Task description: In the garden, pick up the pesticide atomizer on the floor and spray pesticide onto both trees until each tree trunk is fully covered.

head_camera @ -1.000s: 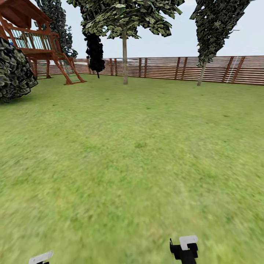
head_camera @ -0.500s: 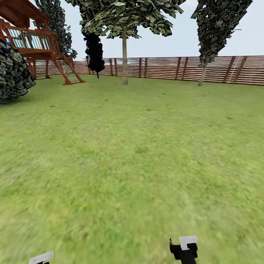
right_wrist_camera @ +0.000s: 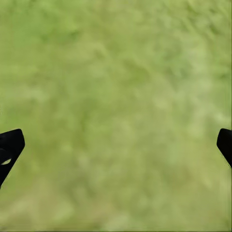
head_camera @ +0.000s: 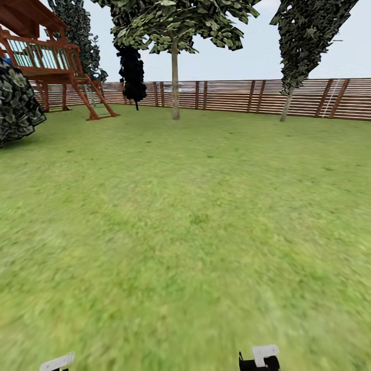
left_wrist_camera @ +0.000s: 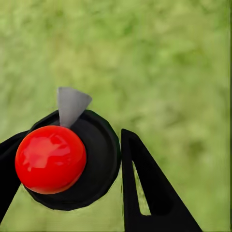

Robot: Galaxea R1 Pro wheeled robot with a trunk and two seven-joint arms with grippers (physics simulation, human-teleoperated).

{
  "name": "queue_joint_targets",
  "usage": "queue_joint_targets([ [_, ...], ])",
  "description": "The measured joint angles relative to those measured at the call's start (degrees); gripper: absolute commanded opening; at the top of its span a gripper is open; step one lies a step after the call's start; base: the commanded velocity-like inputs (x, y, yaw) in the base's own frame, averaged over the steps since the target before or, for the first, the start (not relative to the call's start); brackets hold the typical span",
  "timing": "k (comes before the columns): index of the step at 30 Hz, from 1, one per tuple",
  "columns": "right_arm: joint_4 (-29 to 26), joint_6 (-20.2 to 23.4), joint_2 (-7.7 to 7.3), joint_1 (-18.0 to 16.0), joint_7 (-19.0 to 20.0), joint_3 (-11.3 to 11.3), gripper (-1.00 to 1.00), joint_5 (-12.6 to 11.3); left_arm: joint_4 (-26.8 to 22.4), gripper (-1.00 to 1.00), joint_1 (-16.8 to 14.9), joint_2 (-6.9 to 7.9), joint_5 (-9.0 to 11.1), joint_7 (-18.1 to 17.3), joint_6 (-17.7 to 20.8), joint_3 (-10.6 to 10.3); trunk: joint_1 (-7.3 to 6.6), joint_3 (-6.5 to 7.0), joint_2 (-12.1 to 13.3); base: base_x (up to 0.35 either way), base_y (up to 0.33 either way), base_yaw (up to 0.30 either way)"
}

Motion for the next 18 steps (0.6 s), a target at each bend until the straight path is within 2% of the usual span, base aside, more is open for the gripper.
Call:
queue_joint_targets([
  [18, 0.15, 0.07, -0.09, 0.07, -0.08, 0.0, 1.0, 0.0, -0.09, -1.0, 0.0, -0.02, 0.0, 0.0, 0.0, -0.08, 0.0, 0.0, 0.0, 0.338, 0.0, 0.0],
])
